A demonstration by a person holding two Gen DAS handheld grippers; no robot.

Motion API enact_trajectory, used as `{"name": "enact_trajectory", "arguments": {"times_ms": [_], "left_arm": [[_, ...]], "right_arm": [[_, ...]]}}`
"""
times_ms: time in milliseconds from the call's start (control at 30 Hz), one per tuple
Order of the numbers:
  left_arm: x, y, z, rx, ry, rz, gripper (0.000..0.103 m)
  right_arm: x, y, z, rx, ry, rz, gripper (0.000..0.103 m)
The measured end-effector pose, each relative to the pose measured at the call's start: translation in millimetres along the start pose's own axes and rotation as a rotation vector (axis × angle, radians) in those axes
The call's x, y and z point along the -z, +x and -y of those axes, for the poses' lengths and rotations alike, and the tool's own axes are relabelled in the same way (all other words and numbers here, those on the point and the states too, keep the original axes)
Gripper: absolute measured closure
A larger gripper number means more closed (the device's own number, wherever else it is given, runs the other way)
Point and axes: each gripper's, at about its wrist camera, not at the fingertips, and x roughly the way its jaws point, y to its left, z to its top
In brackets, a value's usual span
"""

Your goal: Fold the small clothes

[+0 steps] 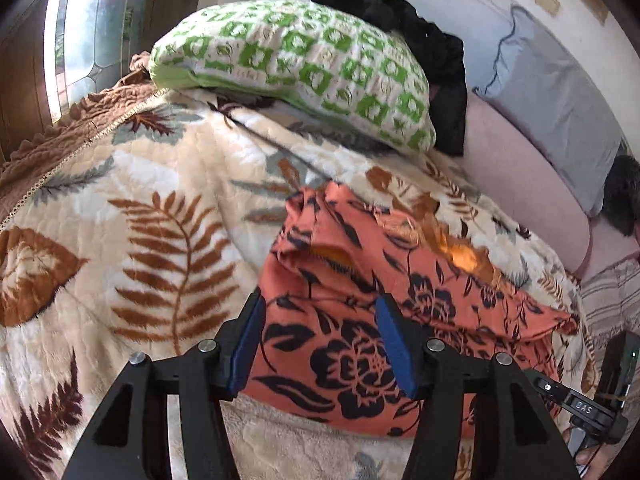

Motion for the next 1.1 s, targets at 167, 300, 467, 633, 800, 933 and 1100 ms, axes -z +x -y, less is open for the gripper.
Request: {"name": "enact_trajectory", "arguments": {"times_ms": [167, 300, 467, 633, 800, 933, 1100], "left_arm": [[2.6, 7.3, -6.1, 0.007, 0.019, -0.054, 0.045], [-5.3, 16.4, -13.3, 0.029, 0.029, -0.071, 0.045], [-15.8, 22.6, -29.4, 0.026, -0.036, -0.073, 0.045], [-19.4, 20.1, -48.1, -0.024, -0.110, -0.065, 0.045], [-15.7, 24.9, -54.0, -0.088, -0.108, -0.096, 0.045], [-16.4, 21.7, -52.8, -0.104, -0.063, -0.078, 0.045], [-18.7, 30.4, -50.4, -0.101, -0.043, -0.107, 0.045]], "right_arm": [[-8.9, 75.8, -66.1, 0.111, -0.173, -0.084, 0.052], [-68.6, 109.5, -72.4, 0.151, -0.094, -0.002, 0.052], [-128.1, 108.9, -57.6, 0.130, 0.161, 0.173, 0.051], [-96.0, 93.3, -119.3, -0.033, -0.047, 0.130, 0.050], [-48.4, 139.9, -185.0, -0.114, -0.253, -0.086, 0.050], [-72.8, 180.3, -202.1, -0.075, -0.202, -0.047, 0.050], [-120.9, 178.3, -176.8, -0.077, 0.040, 0.129, 0.050]]}}
